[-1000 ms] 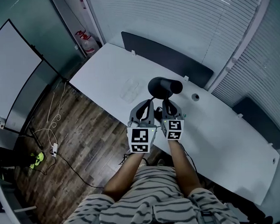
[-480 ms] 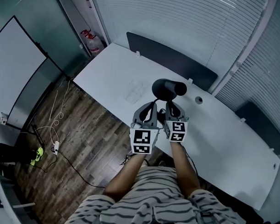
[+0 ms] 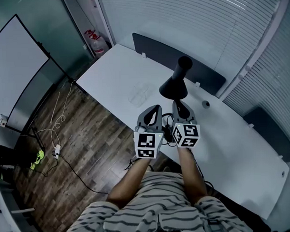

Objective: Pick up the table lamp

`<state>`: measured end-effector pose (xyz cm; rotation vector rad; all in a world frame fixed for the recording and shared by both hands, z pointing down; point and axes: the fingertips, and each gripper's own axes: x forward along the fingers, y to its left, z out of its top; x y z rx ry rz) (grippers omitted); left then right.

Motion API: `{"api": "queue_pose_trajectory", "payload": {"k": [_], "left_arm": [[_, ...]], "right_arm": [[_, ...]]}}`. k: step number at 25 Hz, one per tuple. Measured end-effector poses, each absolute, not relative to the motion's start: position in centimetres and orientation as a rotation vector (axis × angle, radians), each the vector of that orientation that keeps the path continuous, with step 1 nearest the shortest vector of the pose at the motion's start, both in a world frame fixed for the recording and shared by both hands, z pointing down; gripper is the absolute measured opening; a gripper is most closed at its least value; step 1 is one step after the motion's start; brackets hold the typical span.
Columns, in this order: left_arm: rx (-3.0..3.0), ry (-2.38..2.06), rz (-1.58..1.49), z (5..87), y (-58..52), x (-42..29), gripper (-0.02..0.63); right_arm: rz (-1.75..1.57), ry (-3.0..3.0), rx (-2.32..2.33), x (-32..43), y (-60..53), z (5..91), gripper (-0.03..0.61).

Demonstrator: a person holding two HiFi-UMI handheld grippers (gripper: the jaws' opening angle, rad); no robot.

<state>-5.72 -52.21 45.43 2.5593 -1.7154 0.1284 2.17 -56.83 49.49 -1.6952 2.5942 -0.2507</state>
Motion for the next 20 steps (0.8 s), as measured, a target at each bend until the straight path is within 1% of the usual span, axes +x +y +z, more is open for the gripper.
{"api": "queue_pose_trajectory", "payload": {"k": [8, 20], "left_arm": [[2.557, -1.726, 0.1, 45.0, -52.1, -5.6, 0.006], [2.585, -1.718, 0.035, 43.3, -51.2, -5.1, 0.006]], "right_arm": [[-0.131, 2.615, -1.656, 1.8, -55.1, 45.2, 0.043], [-0.126, 2.617, -1.631, 1.8, -52.8, 41.8, 0.043]]}}
